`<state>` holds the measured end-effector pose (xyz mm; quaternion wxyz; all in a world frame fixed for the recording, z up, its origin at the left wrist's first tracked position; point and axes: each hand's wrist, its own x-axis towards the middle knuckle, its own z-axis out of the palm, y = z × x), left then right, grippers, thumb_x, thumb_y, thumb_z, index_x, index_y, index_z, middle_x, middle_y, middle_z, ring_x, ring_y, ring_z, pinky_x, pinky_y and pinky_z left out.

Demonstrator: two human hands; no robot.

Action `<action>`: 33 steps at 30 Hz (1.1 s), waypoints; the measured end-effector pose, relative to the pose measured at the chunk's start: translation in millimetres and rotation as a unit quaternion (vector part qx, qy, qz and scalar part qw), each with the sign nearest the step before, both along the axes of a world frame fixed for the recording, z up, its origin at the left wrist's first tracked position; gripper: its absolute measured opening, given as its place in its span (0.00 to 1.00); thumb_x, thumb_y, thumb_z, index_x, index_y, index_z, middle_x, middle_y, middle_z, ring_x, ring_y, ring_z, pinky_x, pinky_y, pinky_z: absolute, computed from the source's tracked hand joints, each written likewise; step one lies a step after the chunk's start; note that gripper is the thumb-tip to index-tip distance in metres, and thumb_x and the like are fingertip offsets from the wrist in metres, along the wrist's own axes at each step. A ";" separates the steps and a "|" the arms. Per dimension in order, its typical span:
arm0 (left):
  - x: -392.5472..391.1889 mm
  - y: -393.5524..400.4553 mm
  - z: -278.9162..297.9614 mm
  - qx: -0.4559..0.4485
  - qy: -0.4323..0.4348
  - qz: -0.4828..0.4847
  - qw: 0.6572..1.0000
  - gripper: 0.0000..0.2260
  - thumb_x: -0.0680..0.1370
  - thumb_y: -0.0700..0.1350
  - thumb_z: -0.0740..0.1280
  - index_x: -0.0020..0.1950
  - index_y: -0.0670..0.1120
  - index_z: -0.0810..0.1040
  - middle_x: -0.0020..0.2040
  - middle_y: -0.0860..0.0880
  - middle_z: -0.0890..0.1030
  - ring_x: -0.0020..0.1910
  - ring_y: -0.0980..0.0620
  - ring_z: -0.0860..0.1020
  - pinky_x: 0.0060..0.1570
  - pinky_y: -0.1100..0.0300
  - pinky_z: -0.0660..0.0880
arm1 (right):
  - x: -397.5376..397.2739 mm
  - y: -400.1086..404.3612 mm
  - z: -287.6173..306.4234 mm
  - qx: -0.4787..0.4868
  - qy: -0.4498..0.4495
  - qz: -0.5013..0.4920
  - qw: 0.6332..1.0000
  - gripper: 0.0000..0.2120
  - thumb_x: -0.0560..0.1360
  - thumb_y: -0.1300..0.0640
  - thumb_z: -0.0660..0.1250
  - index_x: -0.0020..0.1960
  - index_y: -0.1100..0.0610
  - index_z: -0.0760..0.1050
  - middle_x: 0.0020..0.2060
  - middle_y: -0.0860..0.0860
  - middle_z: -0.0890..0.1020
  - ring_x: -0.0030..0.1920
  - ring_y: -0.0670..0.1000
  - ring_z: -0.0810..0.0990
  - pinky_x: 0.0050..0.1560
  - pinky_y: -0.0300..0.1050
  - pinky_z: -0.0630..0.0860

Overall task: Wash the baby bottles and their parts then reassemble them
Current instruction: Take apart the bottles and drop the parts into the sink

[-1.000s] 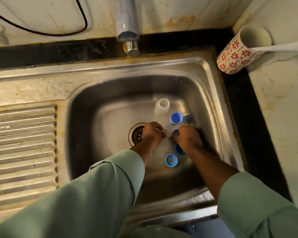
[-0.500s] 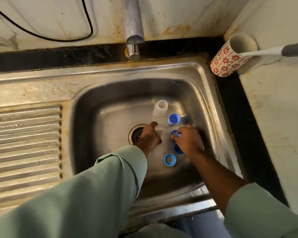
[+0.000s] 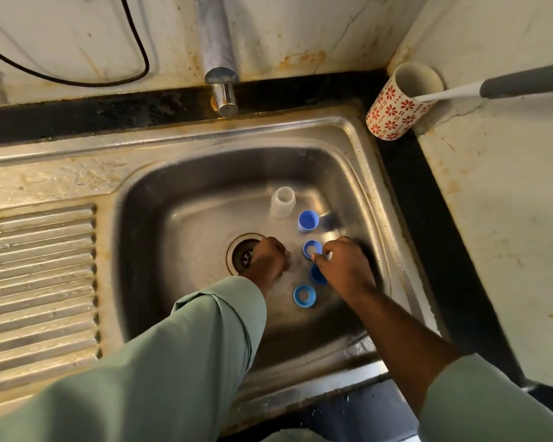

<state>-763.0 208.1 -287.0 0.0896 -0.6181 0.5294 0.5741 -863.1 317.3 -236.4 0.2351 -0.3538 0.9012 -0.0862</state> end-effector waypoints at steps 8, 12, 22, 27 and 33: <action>0.1 -2.9 8.9 -0.021 0.027 0.052 0.998 0.06 0.80 0.37 0.62 0.54 0.43 0.76 0.49 0.41 0.81 0.35 0.47 0.77 0.26 0.62 0.72 | 0.3 -5.1 8.1 0.001 -0.005 -0.003 1.000 0.13 0.78 0.49 0.67 0.56 0.58 0.79 0.52 0.53 0.79 0.46 0.50 0.77 0.46 0.42 0.74; 19.6 -2.4 29.6 -0.075 0.035 0.068 0.994 0.08 0.78 0.37 0.63 0.53 0.46 0.79 0.47 0.43 0.82 0.40 0.46 0.79 0.34 0.59 0.75 | 10.4 -10.0 24.0 0.003 -0.005 0.007 1.000 0.10 0.78 0.50 0.65 0.50 0.57 0.79 0.48 0.53 0.80 0.47 0.52 0.79 0.46 0.46 0.78; 129.0 14.8 98.2 -0.255 0.045 0.056 0.964 0.14 0.77 0.35 0.62 0.58 0.49 0.80 0.54 0.49 0.81 0.50 0.46 0.81 0.47 0.59 0.77 | 93.4 -34.5 70.4 -0.032 -0.008 0.157 0.987 0.08 0.76 0.57 0.64 0.51 0.58 0.79 0.51 0.55 0.80 0.53 0.58 0.78 0.51 0.51 0.77; 189.5 50.8 119.3 -0.328 0.096 0.054 0.938 0.14 0.79 0.37 0.64 0.62 0.48 0.79 0.54 0.49 0.82 0.50 0.53 0.80 0.52 0.65 0.74 | 151.8 -30.3 87.5 -0.079 -0.064 0.225 0.969 0.06 0.75 0.55 0.66 0.39 0.50 0.77 0.42 0.51 0.78 0.45 0.55 0.79 0.44 0.44 0.72; 276.1 75.4 135.8 -0.447 0.108 0.007 0.888 0.12 0.81 0.40 0.62 0.63 0.48 0.78 0.58 0.48 0.80 0.57 0.52 0.77 0.56 0.65 0.69 | 234.8 -23.9 117.9 -0.120 -0.107 0.327 0.931 0.06 0.76 0.60 0.68 0.51 0.57 0.82 0.43 0.49 0.80 0.46 0.50 0.79 0.37 0.29 0.64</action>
